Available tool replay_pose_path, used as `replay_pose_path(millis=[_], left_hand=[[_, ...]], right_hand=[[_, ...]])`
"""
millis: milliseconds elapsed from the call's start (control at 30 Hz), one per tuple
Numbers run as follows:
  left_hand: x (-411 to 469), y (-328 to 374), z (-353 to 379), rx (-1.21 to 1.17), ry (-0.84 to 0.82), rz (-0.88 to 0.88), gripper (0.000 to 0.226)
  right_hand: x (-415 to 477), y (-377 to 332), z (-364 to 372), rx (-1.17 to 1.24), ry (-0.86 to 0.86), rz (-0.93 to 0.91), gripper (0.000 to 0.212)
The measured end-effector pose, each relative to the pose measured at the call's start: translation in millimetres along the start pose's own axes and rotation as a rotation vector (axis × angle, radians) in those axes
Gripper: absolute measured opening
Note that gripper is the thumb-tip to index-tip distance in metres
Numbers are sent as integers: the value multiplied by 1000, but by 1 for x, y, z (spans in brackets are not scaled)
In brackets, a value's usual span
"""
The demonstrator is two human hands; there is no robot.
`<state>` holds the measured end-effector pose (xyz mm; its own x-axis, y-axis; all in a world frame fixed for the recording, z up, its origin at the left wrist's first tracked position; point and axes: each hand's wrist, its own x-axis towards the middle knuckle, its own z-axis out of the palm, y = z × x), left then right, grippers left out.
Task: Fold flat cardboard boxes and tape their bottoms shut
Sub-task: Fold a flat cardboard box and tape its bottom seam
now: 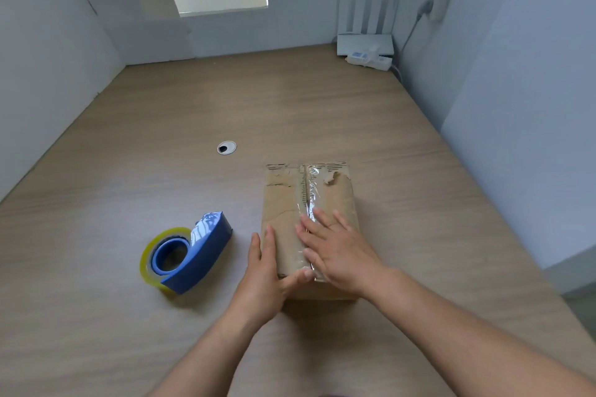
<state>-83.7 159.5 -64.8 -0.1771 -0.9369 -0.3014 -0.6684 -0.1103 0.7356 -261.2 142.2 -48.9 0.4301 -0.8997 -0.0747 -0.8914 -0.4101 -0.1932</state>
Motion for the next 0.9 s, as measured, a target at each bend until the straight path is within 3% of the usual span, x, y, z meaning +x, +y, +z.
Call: replay_pose_path(millis=[267, 433, 500, 600, 767, 900], left_hand=[[2, 7, -7, 97, 3, 23, 116], [-1, 0, -15, 451, 36, 362, 78], [-3, -5, -16, 559, 32, 393, 70], [-7, -12, -13, 493, 68, 376, 68], [-14, -14, -6, 372, 149, 401, 65], [-13, -8, -6, 411, 188, 379, 56]], right_hand=[[-42, -2, 8, 190, 291, -97, 42], [-46, 5, 6, 200, 406, -144, 37], [-47, 9, 8, 166, 418, -143, 44], [-46, 9, 11, 43, 440, -155, 50], [-44, 8, 17, -4, 528, -206, 36], [-45, 7, 17, 23, 505, -179, 45]])
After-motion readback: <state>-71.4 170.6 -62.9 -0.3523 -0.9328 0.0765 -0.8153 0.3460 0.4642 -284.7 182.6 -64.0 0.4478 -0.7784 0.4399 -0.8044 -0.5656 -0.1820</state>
